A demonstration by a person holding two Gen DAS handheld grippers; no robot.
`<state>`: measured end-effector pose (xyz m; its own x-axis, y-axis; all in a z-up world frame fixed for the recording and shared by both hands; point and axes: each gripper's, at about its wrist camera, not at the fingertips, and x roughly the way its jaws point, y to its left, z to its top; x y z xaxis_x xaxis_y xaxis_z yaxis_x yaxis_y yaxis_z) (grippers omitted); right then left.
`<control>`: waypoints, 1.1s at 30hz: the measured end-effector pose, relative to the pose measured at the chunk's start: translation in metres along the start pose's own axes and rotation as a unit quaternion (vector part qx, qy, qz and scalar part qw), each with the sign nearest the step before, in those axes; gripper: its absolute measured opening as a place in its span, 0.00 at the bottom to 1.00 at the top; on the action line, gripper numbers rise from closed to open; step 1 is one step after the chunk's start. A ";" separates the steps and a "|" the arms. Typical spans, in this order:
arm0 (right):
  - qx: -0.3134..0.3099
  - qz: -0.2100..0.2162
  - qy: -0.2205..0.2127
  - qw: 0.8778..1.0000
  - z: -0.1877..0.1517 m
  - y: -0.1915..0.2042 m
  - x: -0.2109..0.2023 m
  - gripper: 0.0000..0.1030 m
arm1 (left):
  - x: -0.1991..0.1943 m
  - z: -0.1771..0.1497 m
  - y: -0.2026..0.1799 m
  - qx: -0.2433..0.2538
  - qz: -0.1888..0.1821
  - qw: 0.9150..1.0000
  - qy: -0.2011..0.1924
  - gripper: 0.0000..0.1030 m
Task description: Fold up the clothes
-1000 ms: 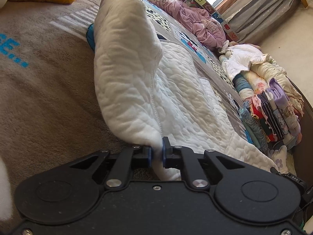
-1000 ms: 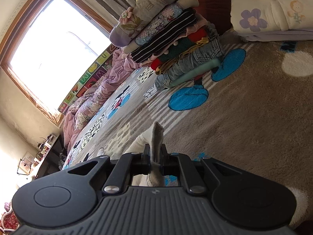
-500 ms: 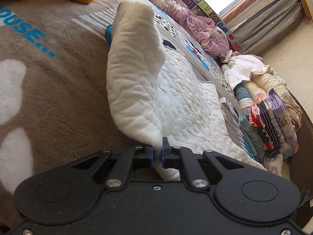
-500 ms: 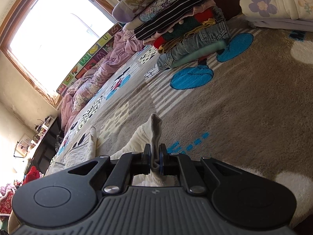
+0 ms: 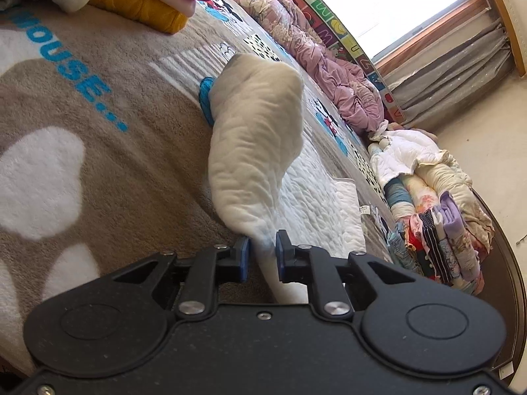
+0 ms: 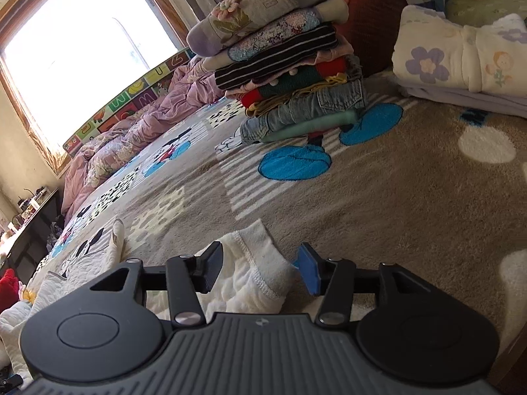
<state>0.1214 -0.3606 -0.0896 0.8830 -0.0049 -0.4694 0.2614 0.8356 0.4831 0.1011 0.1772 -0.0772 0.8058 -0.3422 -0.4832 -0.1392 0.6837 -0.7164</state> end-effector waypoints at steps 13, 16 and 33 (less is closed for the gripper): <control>-0.073 0.058 -0.026 0.995 -0.012 0.051 -0.014 0.57 | -0.014 0.034 0.028 -0.086 -0.015 0.994 -0.062 0.32; -0.105 0.105 0.009 0.989 -0.030 0.072 -0.007 0.60 | -0.010 0.046 0.040 -0.118 -0.012 0.990 -0.072 0.32; -0.189 0.210 0.091 0.955 -0.096 0.108 0.020 0.60 | 0.062 0.079 0.054 -0.143 -0.004 0.988 -0.065 0.32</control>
<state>0.1292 -0.2177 -0.1180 0.7879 0.4402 -0.4306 -0.2903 0.8822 0.3707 0.1887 0.2438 -0.1059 0.8725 -0.2481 -0.4210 -0.2740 0.4651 -0.8418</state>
